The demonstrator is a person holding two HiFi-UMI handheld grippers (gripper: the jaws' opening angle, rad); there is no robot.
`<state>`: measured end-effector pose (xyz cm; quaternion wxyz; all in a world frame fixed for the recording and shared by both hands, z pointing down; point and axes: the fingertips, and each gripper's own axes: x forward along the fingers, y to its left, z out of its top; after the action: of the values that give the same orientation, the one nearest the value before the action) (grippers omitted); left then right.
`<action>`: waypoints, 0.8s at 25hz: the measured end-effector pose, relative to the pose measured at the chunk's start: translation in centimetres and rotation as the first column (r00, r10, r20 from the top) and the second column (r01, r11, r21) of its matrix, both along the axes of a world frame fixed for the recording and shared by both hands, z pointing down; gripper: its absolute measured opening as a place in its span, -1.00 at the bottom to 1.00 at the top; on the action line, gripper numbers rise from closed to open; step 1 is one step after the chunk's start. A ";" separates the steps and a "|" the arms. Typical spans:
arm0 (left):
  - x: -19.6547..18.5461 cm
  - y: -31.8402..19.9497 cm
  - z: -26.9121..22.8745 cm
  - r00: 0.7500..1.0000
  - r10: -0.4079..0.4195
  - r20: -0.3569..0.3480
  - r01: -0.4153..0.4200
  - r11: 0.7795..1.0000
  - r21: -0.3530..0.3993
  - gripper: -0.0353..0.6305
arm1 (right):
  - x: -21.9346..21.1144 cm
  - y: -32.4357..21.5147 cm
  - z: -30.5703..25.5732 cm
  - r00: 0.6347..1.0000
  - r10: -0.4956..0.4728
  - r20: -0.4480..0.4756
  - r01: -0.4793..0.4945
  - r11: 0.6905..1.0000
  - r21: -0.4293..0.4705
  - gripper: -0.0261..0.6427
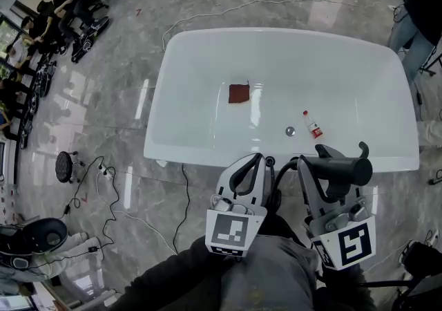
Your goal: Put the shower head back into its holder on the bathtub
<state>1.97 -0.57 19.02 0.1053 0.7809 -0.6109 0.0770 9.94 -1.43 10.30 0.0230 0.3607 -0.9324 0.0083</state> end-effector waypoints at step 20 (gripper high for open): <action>-4.1 -5.8 -1.5 1.000 -0.001 -0.027 0.003 0.997 0.075 -0.88 | -4.1 -4.7 -5.6 1.000 0.007 -0.015 -0.004 0.987 0.161 -0.53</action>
<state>-2.14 -6.36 17.53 0.0843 0.7846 -0.6128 0.0435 5.86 -6.11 4.67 0.0012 0.3639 -0.9288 -0.0699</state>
